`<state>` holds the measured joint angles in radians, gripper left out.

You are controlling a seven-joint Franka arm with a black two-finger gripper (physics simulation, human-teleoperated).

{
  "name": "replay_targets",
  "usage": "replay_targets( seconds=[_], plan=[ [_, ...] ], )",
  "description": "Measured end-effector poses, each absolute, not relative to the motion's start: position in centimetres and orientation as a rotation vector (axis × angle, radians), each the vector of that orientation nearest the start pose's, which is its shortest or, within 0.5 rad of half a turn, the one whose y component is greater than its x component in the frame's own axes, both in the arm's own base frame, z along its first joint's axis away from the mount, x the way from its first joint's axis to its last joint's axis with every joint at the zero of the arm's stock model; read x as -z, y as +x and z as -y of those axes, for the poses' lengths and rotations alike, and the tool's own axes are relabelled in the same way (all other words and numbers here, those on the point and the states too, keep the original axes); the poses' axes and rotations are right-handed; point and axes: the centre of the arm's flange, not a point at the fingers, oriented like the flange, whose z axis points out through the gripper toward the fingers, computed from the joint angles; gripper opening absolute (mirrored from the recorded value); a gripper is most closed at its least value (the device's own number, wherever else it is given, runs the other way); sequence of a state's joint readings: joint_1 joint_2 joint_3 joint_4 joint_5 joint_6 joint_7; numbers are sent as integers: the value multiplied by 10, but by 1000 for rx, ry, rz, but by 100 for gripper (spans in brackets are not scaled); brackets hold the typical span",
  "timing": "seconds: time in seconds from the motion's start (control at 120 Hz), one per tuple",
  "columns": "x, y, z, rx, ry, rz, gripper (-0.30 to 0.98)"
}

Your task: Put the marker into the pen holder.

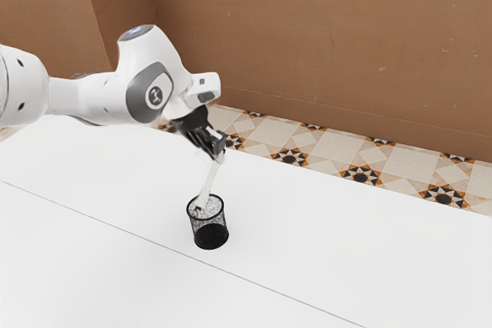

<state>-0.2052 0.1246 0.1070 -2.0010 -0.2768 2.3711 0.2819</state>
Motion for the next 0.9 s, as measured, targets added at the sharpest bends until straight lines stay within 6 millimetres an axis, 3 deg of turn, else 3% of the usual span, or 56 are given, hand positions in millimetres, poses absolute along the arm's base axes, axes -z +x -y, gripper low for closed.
replay_targets(
  seconds=[0.083,0.458,0.817,0.9],
  plan=[
    [-430,608,65,466,-3269,-337,-9],
    [-394,613,66,375,-3279,-304,-9],
    [-353,591,62,256,-3300,-248,-9],
    [-350,589,62,255,-3308,-237,7]
  ],
)
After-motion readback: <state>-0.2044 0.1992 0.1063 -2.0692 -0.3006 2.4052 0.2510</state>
